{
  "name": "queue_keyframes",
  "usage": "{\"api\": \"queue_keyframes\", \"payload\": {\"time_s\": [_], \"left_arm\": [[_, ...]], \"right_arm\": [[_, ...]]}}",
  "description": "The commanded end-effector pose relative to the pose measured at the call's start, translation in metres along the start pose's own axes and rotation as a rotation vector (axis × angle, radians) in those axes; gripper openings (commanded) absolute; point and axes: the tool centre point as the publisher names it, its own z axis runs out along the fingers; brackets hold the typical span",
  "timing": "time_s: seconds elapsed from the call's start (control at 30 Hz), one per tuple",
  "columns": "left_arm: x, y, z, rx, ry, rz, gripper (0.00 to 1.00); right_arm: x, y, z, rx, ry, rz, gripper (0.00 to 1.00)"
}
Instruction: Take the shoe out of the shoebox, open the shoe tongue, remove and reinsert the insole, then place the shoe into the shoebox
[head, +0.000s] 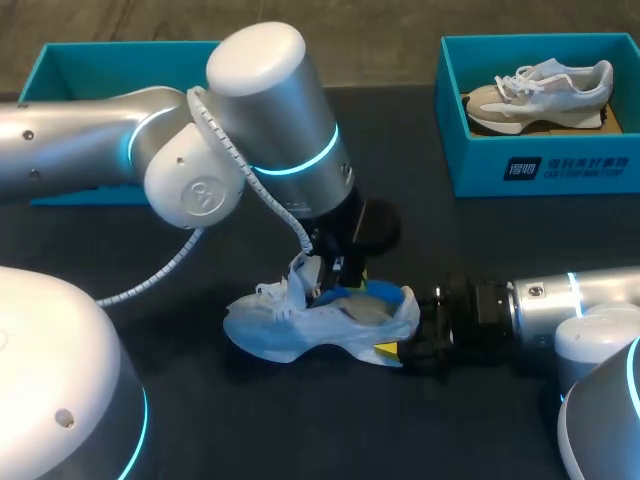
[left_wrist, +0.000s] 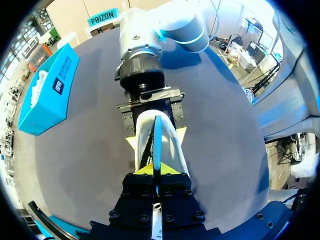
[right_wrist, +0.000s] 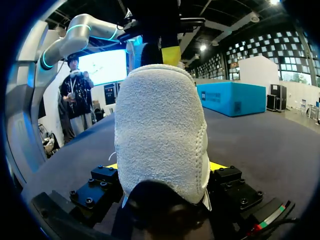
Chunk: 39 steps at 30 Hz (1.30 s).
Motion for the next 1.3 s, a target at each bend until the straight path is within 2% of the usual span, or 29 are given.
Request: {"api": "queue_keyframes", "payload": {"time_s": [0.03, 0.4, 1.0, 1.3], "left_arm": [[0.002, -0.001, -0.002, 0.011, -0.004, -0.005, 0.0], [-0.003, -0.006, -0.001, 0.054, -0.012, -0.059, 0.0], [-0.008, 0.001, -0.011, 0.115, -0.029, -0.13, 0.0], [-0.013, -0.015, -0.004, 0.093, -0.042, -0.145, 0.0]], "right_arm": [[0.002, 0.0, 0.001, 0.005, 0.0, 0.0, 0.0], [0.002, 0.0, 0.001, 0.005, 0.0, 0.0, 0.0], [0.002, 0.0, 0.001, 0.005, 0.0, 0.0, 0.0], [0.002, 0.0, 0.001, 0.005, 0.0, 0.0, 0.0]]}}
